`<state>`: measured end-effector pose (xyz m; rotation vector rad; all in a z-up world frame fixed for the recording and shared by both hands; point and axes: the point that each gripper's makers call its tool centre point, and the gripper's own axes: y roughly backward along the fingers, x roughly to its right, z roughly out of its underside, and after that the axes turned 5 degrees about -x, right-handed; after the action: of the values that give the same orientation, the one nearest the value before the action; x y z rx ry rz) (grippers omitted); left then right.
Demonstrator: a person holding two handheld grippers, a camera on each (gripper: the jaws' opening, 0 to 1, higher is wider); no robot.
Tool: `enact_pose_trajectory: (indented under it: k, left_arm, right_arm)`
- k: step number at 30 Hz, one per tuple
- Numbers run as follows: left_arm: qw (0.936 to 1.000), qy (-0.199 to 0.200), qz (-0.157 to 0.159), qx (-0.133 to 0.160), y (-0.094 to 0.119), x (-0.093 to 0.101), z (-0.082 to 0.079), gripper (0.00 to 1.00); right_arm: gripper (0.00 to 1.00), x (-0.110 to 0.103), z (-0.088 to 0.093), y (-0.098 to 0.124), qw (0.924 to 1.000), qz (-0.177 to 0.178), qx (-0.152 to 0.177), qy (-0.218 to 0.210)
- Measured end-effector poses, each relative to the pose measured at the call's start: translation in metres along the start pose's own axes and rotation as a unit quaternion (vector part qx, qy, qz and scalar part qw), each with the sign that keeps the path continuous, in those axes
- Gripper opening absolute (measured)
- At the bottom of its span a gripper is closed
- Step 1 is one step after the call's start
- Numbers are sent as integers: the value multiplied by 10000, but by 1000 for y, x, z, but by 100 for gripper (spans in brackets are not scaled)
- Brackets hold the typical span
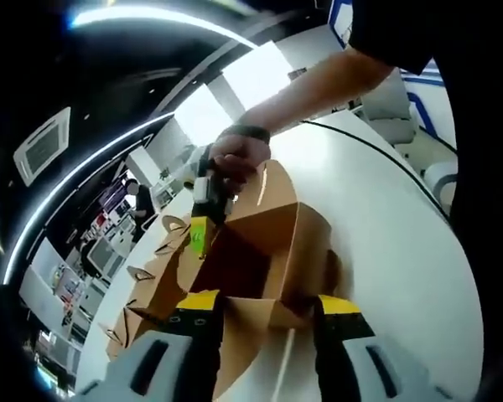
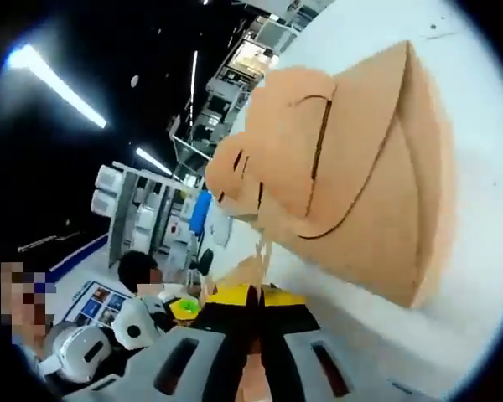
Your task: Pick up one paper box from the group, open the paper box, and remove the item inside
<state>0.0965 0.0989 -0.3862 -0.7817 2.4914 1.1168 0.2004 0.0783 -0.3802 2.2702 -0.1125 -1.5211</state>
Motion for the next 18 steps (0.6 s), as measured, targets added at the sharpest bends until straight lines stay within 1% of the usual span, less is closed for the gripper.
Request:
enact_pose_trajectory:
  k: [2, 4, 5, 6, 7, 8, 9, 10, 11, 12, 13, 14, 15, 17, 18]
  left_arm:
    - [10000, 9, 20, -9, 0, 0, 0, 44]
    - [10000, 25, 43, -11, 1, 0, 0, 45]
    - [10000, 26, 49, -12, 0, 0, 0, 45]
    - [10000, 22, 58, -9, 0, 0, 0, 45]
    - [10000, 19, 62, -9, 0, 0, 0, 45]
    - [10000, 12, 64, -13, 0, 0, 0, 45]
    - [10000, 10, 67, -19, 0, 0, 0, 45]
    - [10000, 13, 68, -22, 0, 0, 0, 45]
    - [10000, 14, 66, -25, 0, 0, 0, 45]
    - [10000, 15, 64, -29, 0, 0, 0, 45]
    - [10000, 18, 61, -34, 0, 0, 0, 45]
    - [10000, 22, 57, -35, 0, 0, 0, 45]
    - [10000, 26, 53, -36, -1, 0, 0, 45]
    - [10000, 30, 44, -37, -1, 0, 0, 45]
    - [10000, 30, 42, -37, -1, 0, 0, 45]
  right_arm:
    - [5, -7, -5, 3, 9997, 17, 143, 176]
    - [8, -14, -7, 8, 9994, 10, 239, 244]
    - [10, -18, -7, 11, 9989, 8, 285, 375]
    - [12, -19, -9, 13, 9976, 69, 341, 600]
    - [16, -20, -10, 17, 9959, 180, 391, 789]
    - [21, -16, -10, 21, 9930, 482, 381, 1013]
    - [26, -14, -10, 26, 9865, 768, 377, 1400]
    - [31, -14, -11, 32, 9783, 1019, 361, 1768]
    - [33, -11, -12, 39, 9671, 1385, 343, 2107]
    - [33, -9, -13, 45, 9493, 1748, 328, 2591]
    - [33, -9, -14, 50, 9236, 2062, 310, 3217]
    - [34, -12, -16, 53, 8896, 2321, 282, 3924]
    - [34, -18, -17, 53, 8482, 2524, 235, 4651]
    - [34, -37, -15, 46, 7538, 2763, 64, 5961]
    - [34, -46, -11, 39, 7094, 2812, -70, 6462]
